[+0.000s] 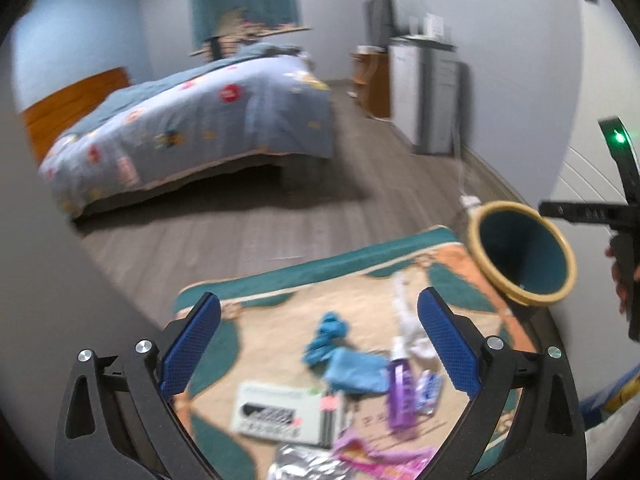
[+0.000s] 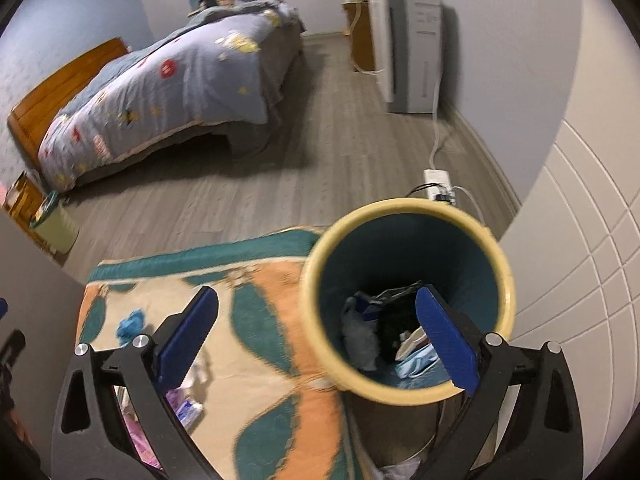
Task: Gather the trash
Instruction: 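Drop the clear plastic bag into the wastebasket and open the left tool, then grasp the pink snack wrapper with the right tool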
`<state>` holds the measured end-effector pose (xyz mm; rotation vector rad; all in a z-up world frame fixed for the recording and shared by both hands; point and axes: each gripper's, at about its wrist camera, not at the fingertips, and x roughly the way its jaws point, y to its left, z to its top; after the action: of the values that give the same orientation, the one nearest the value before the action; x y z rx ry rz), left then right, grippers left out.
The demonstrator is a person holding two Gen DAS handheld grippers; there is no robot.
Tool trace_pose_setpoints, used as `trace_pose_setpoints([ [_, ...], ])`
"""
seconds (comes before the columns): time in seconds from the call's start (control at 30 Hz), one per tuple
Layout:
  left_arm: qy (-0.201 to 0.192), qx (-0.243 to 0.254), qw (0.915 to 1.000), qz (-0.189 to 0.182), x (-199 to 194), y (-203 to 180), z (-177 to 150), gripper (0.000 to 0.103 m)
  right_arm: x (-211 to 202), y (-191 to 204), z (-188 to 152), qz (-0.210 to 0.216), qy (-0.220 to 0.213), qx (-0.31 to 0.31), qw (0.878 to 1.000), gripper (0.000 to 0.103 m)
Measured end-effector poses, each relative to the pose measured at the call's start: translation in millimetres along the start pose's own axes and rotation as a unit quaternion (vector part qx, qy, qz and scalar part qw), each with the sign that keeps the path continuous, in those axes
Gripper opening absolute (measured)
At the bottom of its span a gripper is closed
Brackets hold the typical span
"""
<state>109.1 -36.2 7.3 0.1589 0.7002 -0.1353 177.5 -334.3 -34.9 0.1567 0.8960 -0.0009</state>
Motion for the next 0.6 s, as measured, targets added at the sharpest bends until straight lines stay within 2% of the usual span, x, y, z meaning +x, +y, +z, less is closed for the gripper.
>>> trace_pose_setpoints([
  [0.13, -0.007, -0.034, 0.9988, 0.035, -14.4, 23.2, -24.9, 0.098, -1.7, 27.6, -10.7, 0.009, 0.008, 0.005, 1.0, 0.097],
  [0.23, 0.03, -0.043, 0.9972, 0.054, -8.9, 35.3, -45.9, 0.098, 3.7, 47.3, -23.7, 0.019, 0.032, 0.007, 0.999, 0.097],
  [0.37, 0.064, -0.087, 0.9914, 0.074, -5.2, 51.5, -75.3, 0.098, 12.0, 80.9, -46.2, 0.012, 0.055, -0.04, 0.998, 0.097],
  [0.47, 0.111, -0.096, 0.9849, 0.092, 8.0, 54.6, -91.5, 0.098, 16.3, 102.8, -61.8, 0.02, 0.068, -0.073, 0.995, 0.097],
  [0.6, 0.101, -0.095, 0.9837, 0.113, 1.0, 59.0, -92.0, 0.098, 23.9, 133.9, -95.0, 0.042, 0.096, -0.117, 0.988, 0.097],
])
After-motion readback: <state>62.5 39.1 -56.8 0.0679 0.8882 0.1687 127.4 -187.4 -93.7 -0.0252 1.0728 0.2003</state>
